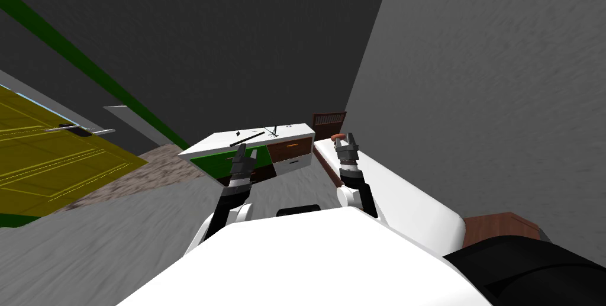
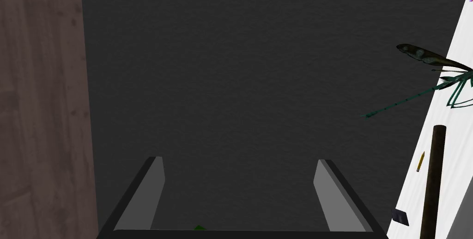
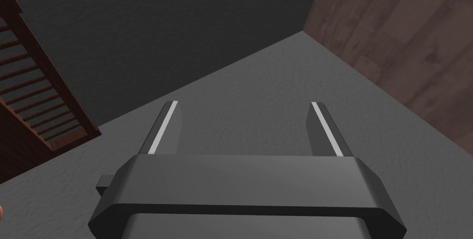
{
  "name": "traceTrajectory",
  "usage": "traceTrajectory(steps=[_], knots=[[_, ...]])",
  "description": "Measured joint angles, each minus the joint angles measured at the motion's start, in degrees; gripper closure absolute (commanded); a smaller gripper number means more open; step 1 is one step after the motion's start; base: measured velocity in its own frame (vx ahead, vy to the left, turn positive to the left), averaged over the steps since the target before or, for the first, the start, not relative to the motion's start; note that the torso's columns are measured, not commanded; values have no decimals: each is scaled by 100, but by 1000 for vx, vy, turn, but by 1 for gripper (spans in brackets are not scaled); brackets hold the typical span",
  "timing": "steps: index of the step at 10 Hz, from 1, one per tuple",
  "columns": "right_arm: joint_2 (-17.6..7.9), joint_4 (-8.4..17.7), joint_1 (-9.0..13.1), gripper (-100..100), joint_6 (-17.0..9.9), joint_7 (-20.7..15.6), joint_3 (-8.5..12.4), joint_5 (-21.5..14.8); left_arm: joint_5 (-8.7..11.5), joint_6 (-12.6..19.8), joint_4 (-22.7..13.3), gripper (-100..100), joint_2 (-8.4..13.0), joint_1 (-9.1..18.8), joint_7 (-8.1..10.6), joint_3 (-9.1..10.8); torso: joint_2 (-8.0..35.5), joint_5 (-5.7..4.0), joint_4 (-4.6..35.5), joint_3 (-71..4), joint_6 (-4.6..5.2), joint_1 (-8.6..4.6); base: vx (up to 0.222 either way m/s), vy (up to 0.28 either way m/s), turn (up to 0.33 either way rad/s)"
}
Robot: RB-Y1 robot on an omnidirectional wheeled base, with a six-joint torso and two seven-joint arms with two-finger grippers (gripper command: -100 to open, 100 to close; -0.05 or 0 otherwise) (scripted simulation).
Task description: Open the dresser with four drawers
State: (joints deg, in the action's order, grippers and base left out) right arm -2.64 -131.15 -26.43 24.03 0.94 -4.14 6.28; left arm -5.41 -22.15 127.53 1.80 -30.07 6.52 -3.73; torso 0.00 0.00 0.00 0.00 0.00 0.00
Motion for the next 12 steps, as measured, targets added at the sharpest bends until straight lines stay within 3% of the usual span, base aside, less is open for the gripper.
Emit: traceTrajectory(steps=[2,9,10,12], knots=[[0,0,0,0,0,0,0,0,0,0,0,0,0,0,0,0,597,0,600,-1200,0,0,0,0,0],[0,-2,0,0,1,0,0,0,0,-1,2,0,0,0,0,0,3539,0,3537,-7073,0,0,0,0,0],[0,-2,0,0,1,0,0,0,0,-1,2,-100,0,0,0,0,3962,0,3960,-7919,0,0,56,-15,14],[0,1,-2,0,0,0,0,0,27,-24,-181,-100,293,58,2,57,4186,-1,4199,-8439,0,-6,96,-35,19]])
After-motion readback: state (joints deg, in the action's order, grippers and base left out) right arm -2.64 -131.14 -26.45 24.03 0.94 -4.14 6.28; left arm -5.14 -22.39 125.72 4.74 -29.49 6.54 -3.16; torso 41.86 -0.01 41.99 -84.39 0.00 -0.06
